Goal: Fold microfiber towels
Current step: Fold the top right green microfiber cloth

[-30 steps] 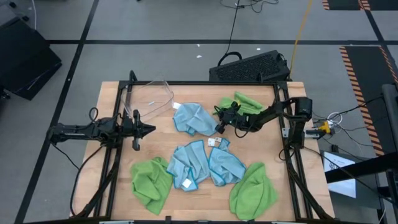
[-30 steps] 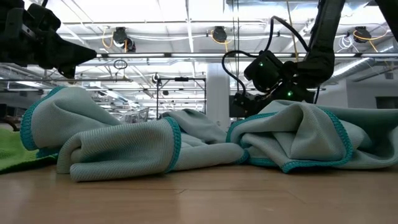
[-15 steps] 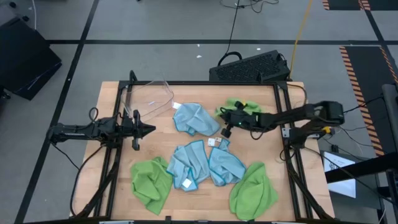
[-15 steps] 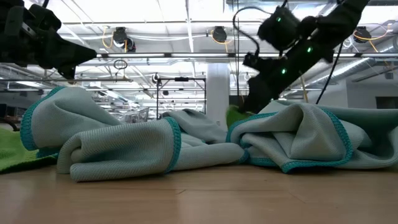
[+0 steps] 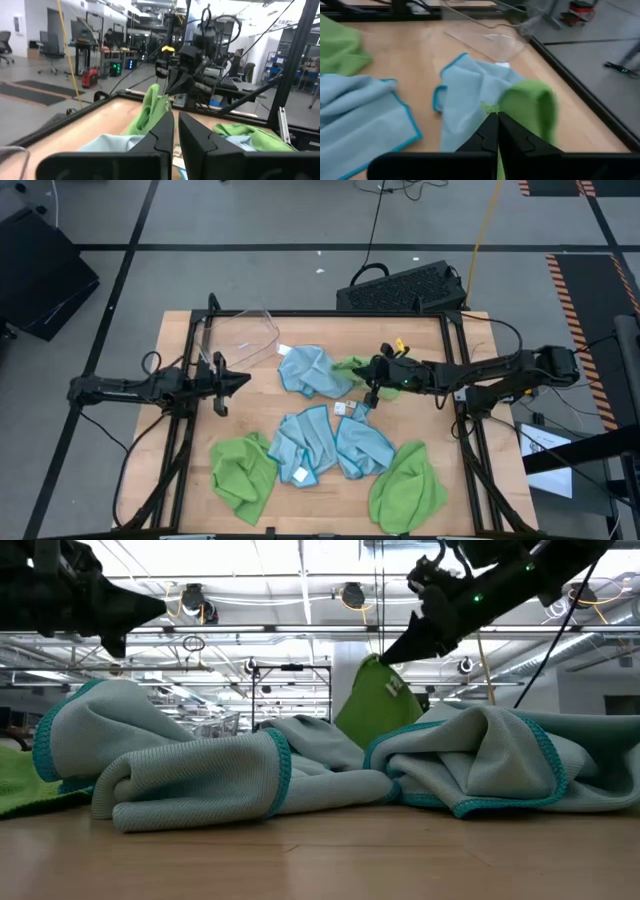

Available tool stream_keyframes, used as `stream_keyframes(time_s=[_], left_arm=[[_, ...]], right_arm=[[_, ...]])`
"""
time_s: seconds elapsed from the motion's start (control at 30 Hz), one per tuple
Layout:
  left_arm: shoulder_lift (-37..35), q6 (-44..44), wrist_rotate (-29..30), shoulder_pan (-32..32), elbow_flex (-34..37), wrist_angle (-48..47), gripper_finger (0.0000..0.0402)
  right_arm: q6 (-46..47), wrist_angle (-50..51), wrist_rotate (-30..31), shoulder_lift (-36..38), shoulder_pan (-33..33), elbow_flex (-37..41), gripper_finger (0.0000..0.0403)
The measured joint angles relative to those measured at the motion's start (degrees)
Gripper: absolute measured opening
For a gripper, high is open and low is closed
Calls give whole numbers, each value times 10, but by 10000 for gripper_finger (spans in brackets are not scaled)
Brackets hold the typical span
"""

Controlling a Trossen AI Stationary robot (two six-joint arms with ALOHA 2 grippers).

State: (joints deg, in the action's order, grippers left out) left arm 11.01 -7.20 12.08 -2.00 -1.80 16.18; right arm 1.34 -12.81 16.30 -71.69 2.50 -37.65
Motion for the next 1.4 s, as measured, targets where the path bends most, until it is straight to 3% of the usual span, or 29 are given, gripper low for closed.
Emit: stream_keyframes(time_s=[0.13, 0.27, 0.43, 0.6, 0.8, 0.97, 1.23, 1.4], left_arm=[[112, 4, 0, 0, 0, 104, 59], [238, 8, 0, 0, -26, 183, 130], [403, 10, -1, -3, -114, 209, 214], [573, 46, -1, -19, -223, 212, 254], [745, 119, -2, -38, -345, 210, 259], [844, 170, -2, -48, -430, 211, 260], [936, 219, 14, -49, -505, 210, 251], [946, 226, 39, -48, -515, 210, 191]], right_arm=[[-1, -8, -26, 0, -7, 0, 0], [-5, -8, -54, 0, -15, 0, 0], [-16, -5, -95, 0, -28, 0, 0], [-21, 5, -106, 0, -45, 0, 0], [-8, 7, -104, 0, -66, 0, 0], [9, 7, -101, 0, -77, 0, 0], [12, 5, -86, 0, -86, 0, 0], [14, 3, -86, 0, -86, 0, 0]])
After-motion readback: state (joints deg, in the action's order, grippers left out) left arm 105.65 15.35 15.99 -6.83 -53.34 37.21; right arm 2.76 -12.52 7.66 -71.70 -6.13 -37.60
